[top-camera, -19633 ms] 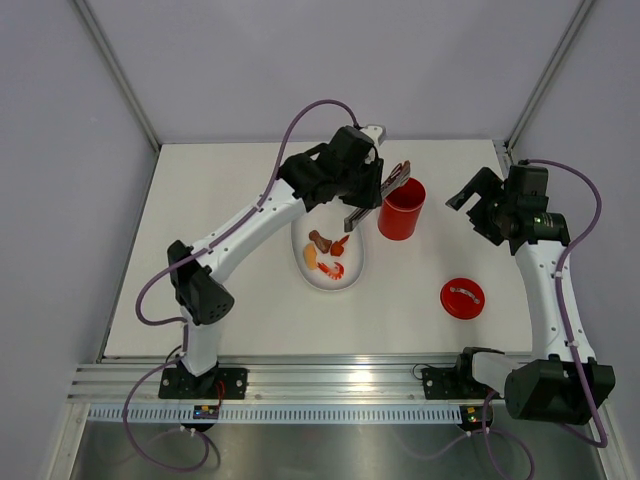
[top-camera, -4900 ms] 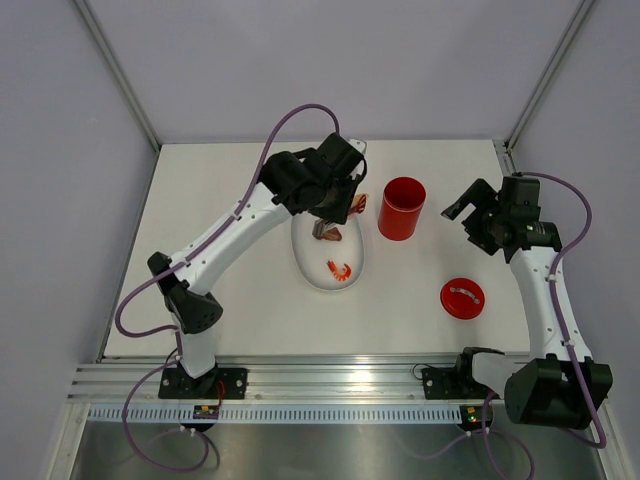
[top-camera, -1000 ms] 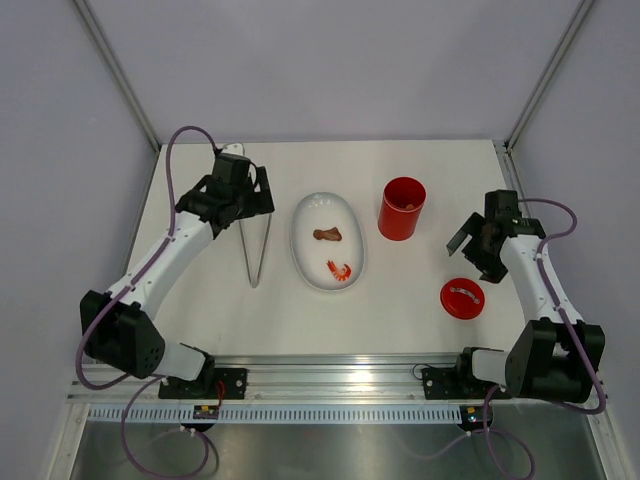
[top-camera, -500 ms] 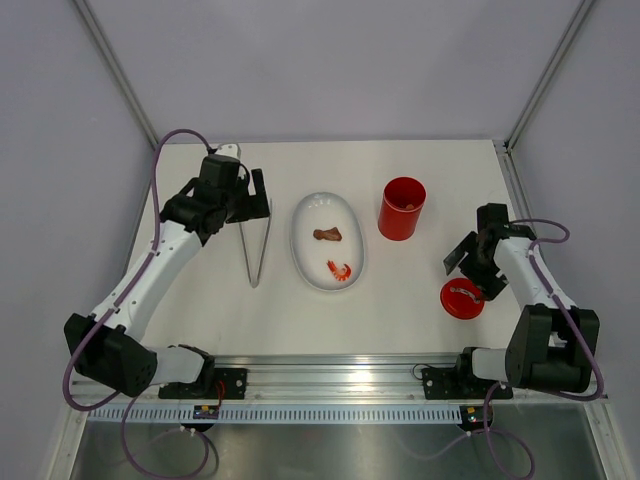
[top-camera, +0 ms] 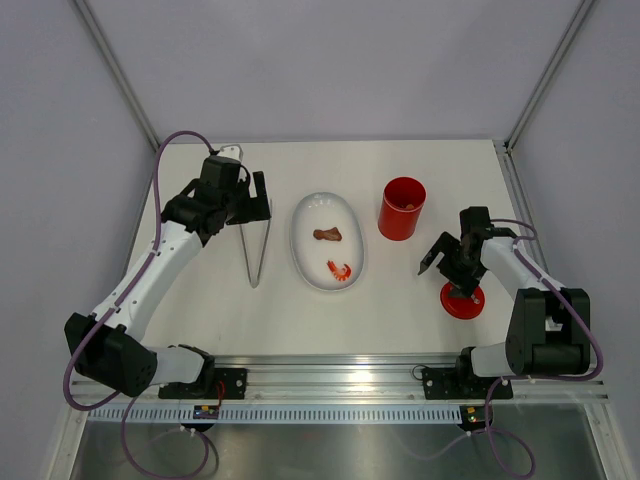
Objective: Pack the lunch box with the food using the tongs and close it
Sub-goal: Pick up the box lid from the center of the board, then close the box lid on the packing box.
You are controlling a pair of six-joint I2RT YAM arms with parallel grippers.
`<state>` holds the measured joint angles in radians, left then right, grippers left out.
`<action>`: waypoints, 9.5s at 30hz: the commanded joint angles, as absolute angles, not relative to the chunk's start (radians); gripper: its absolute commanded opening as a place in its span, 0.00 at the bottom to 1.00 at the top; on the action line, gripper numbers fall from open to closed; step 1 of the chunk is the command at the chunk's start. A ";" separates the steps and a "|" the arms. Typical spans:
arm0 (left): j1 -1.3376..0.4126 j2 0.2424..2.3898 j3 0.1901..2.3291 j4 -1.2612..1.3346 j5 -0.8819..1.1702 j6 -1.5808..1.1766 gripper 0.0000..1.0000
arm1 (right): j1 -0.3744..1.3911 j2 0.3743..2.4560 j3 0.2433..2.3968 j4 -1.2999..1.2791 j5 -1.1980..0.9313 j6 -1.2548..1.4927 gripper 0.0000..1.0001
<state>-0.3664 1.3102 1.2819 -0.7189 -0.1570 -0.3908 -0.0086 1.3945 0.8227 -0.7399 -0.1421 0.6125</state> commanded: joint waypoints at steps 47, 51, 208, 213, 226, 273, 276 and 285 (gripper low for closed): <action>-0.360 1.308 1.259 -0.686 -0.094 -0.379 0.88 | -0.195 1.545 0.976 -0.690 -0.096 0.489 0.99; -0.360 1.310 1.262 -0.690 -0.098 -0.377 0.88 | -0.158 1.507 0.913 -0.687 -0.161 0.514 0.99; -0.362 1.310 1.203 -0.718 -0.048 -0.380 0.86 | 0.239 2.117 2.453 -1.344 0.124 0.391 0.40; -0.362 1.315 1.213 -0.719 -0.046 -0.379 0.86 | 0.244 2.152 2.543 -1.378 0.159 0.390 0.40; -0.362 1.313 1.204 -0.729 -0.054 -0.380 0.86 | 0.242 2.269 2.368 -1.307 0.164 0.391 0.39; -0.364 1.295 1.183 -0.730 -0.051 -0.382 0.86 | 0.278 2.193 2.249 -1.201 0.161 0.400 0.47; -0.362 1.293 1.177 -0.727 -0.040 -0.383 0.86 | 0.279 2.191 2.273 -1.233 0.190 0.397 0.47; -0.362 1.289 1.183 -0.729 -0.043 -0.385 0.86 | 0.278 1.990 2.352 -1.210 0.261 0.397 0.59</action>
<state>-0.3664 1.3174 1.1820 -0.7506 -0.0559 -0.3916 0.2733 2.1387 2.2967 -1.2175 0.2001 0.4004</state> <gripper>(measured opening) 0.867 0.552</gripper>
